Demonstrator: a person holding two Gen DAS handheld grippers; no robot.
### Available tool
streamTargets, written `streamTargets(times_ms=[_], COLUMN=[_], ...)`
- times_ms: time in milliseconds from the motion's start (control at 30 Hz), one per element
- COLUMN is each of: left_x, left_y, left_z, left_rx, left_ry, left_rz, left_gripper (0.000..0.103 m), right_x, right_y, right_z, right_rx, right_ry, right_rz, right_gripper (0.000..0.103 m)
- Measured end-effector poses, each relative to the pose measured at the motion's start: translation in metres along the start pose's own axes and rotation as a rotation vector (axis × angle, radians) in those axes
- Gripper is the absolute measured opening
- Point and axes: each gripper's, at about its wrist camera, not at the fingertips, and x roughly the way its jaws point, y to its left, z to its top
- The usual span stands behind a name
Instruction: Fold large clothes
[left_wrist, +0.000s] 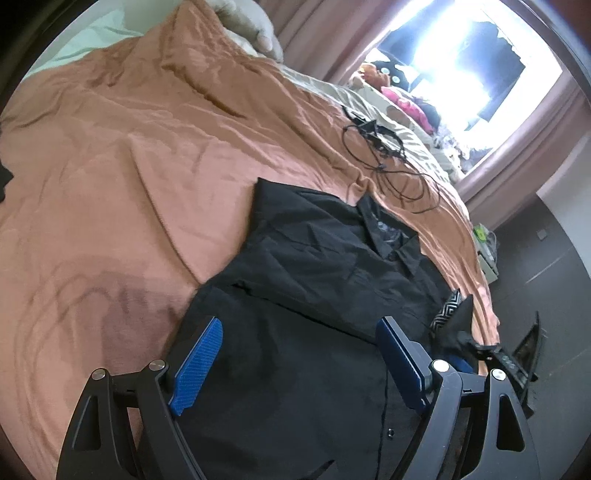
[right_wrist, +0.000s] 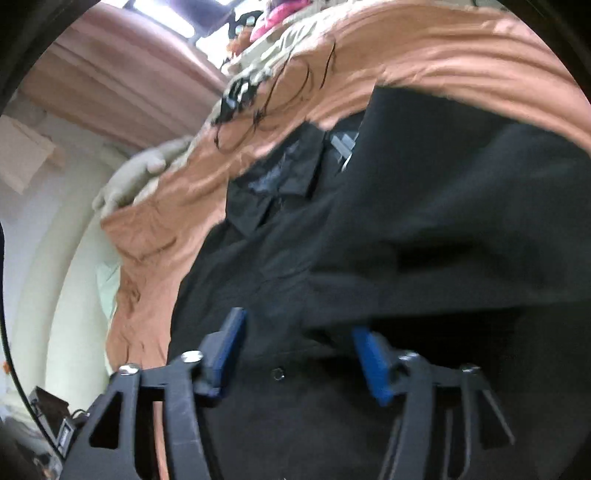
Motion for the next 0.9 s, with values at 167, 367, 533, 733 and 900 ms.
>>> streamTargets(times_ms=[167, 367, 533, 733, 900], left_x=[0.001, 0.008, 0.015, 0.019, 0.009], left_y=[-0.007, -0.01, -0.012, -0.007, 0.002], left_z=[-0.003, -0.005, -0.004, -0.005, 0.0], left_rx=[0.015, 0.006, 0.016, 0.031, 0.007], left_ry=[-0.001, 0.006, 0.011, 0.022, 0.013], left_rz=[-0.005, -0.002, 0.019, 0.055, 0.043], left_gripper=[0.086, 0.086, 0.086, 0.086, 0.086], right_x=[-0.038, -0.054, -0.041, -0.048, -0.077], right_y=[-0.047, -0.105, -0.125, -0.108, -0.056], right_z=[0.0, 0.007, 0.015, 0.023, 0.033], right_rx=[0.184, 0.381, 0.433, 0.352, 0.197], right_ry=[-0.065, -0.131, -0.168, -0.253, -0.35], right_rz=[-0.087, -0.083, -0.101, -0.209, -0.117], right_gripper=[0.078, 0.078, 0.078, 0.011, 0.007])
